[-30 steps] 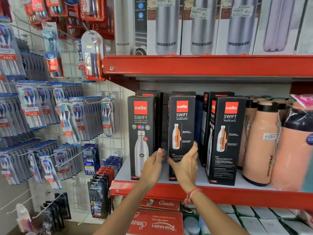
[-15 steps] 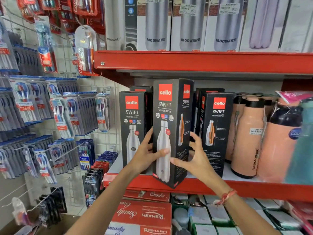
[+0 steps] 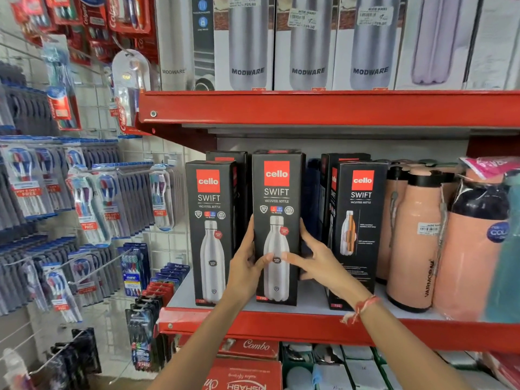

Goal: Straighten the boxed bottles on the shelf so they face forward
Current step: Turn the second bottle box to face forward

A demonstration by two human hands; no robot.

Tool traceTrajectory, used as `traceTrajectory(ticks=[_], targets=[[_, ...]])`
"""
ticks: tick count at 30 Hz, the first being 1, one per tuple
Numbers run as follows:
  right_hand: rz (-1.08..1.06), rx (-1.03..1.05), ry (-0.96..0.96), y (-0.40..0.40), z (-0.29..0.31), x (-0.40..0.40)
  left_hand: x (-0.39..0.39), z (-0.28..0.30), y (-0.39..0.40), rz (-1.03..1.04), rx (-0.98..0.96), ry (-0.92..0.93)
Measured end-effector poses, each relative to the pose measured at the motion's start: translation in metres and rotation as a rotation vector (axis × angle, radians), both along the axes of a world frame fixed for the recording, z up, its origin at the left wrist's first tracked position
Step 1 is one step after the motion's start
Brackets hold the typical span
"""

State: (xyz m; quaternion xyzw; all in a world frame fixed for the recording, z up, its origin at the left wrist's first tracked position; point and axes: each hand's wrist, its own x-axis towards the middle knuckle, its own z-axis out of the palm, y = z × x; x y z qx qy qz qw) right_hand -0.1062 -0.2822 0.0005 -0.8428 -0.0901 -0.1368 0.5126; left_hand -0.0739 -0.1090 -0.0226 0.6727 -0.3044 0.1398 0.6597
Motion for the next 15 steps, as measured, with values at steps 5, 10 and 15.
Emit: traceTrajectory(ticks=[5,10,15], targets=[[-0.009,-0.009,0.013,-0.005,-0.013,0.011,0.014,-0.018,-0.008,0.011,-0.012,0.021],[-0.008,0.001,-0.028,-0.011,-0.025,0.018,0.022,-0.021,-0.013,0.002,0.039,0.037],[-0.141,-0.135,-0.170,-0.007,-0.032,0.012,0.016,-0.023,-0.013,0.090,0.081,0.017]])
